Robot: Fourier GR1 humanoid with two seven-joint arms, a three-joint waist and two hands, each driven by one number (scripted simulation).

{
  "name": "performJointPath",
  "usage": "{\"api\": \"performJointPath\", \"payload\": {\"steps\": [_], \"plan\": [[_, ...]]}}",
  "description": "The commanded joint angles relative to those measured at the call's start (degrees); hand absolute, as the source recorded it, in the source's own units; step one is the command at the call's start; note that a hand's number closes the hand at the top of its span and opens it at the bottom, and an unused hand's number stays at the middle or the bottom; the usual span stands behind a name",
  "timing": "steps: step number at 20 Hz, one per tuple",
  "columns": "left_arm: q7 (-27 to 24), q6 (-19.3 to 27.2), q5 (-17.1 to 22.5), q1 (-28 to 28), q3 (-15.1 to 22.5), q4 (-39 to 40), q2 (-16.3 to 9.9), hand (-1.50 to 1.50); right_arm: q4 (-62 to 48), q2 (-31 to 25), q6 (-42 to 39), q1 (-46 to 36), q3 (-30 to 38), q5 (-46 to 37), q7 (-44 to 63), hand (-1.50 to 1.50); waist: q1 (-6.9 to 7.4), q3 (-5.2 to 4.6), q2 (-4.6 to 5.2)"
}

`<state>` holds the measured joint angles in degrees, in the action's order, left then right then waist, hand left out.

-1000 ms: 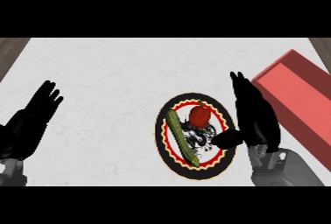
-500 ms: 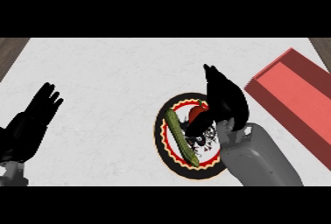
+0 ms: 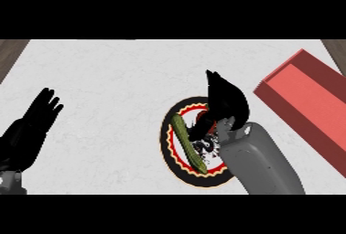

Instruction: Pick the bell pepper from the plate and place it in the cardboard box

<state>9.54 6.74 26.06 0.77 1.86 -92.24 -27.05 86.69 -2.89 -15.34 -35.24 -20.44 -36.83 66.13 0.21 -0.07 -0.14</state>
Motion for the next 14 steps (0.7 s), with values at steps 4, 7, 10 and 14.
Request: {"api": "performJointPath", "payload": {"steps": [4,7,10,14], "plan": [[1.4,0.3,-0.3,-0.5,-0.7,-2.7,1.4,0.0,-2.8,-0.2,-3.9,0.2,2.6,-1.3,4.9,-1.5,0.11,0.06,0.08],[0.6,-1.0,-0.8,-2.5,-0.9,-2.9,1.6,0.0,1.3,0.5,-7.0,-0.3,2.2,-2.2,7.2,-1.5,0.11,0.05,-0.05],[0.1,-1.9,-1.5,2.7,-2.3,3.4,2.0,0.0,-2.1,2.8,-5.6,-1.3,1.6,-4.5,4.9,-1.5,-0.1,0.03,0.16],[1.3,-0.2,-2.9,0.3,-1.3,-1.0,3.4,0.0,-5.8,2.2,-5.9,-1.9,2.8,-5.4,2.9,-1.5,0.16,0.06,0.1]]}}
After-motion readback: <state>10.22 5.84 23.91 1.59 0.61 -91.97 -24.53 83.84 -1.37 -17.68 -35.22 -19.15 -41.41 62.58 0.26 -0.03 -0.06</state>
